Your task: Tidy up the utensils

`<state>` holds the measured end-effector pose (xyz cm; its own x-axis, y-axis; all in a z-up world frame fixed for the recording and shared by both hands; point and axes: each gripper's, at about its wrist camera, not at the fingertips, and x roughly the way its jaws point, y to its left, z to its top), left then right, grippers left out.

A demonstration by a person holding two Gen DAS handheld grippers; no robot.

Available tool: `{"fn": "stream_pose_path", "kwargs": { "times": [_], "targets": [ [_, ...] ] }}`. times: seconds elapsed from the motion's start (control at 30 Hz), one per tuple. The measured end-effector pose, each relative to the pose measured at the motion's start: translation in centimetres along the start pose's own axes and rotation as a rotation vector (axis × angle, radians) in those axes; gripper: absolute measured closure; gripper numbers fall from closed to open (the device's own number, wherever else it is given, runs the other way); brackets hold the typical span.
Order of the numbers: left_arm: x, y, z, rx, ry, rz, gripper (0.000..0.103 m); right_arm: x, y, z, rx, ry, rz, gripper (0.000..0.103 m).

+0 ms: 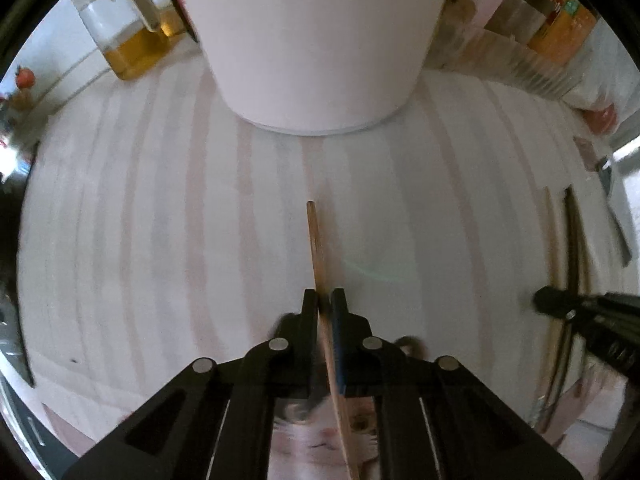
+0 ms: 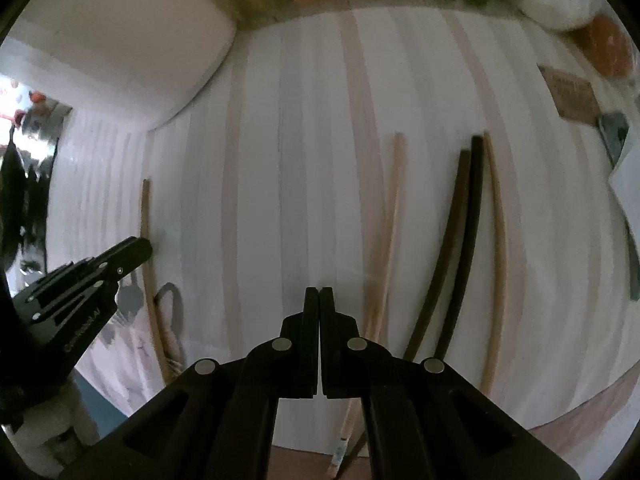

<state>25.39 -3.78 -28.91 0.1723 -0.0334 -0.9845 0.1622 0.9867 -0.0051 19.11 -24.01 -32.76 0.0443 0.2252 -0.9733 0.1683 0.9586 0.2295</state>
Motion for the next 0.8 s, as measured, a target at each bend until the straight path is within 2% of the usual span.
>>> {"fn": "stream_pose_path", "kwargs": {
  "times": [0.1, 0.3, 0.43, 0.53, 0.6, 0.7, 0.8],
  "targets": [
    [0.2, 1.4, -0.3, -0.006, 0.019, 0.014, 0.099, 0.0, -0.3, -0.1, 0.011, 0.001, 0.017, 0.103],
    [0.2, 2.3, -0.3, -0.029, 0.014, 0.015, 0.099, -0.3, -1.6, 0.5, 0.026, 0.029, 0.128, 0.103],
    [0.4, 1.3, -0.6, -0.039, 0.011, 0.016, 0.098, -2.7, -2.0, 0.5, 0.031, -0.022, 0.161, 0.103],
    [0.3, 2.2, -0.6, -0.051, 0.012, 0.001, 0.098, -4.4, -3.6, 1.2, 0.092, -0.045, 0.182, 0.100],
    [0.2, 2.8, -0.7, -0.059, 0.008, -0.005, 0.098, -4.9, -5.0, 1.8, 0.136, -0.052, 0.173, 0.089],
    [0.1, 3.4, -0.7, -0.067, 0.002, -0.010, 0.098, -4.2, -6.6, 2.4, 0.205, -0.030, 0.188, 0.088],
    [-0.1, 3.4, -0.7, -0.067, 0.001, -0.016, 0.098, -3.1, -6.0, 3.0, 0.234, -0.018, 0.206, 0.088]
  ]
}}
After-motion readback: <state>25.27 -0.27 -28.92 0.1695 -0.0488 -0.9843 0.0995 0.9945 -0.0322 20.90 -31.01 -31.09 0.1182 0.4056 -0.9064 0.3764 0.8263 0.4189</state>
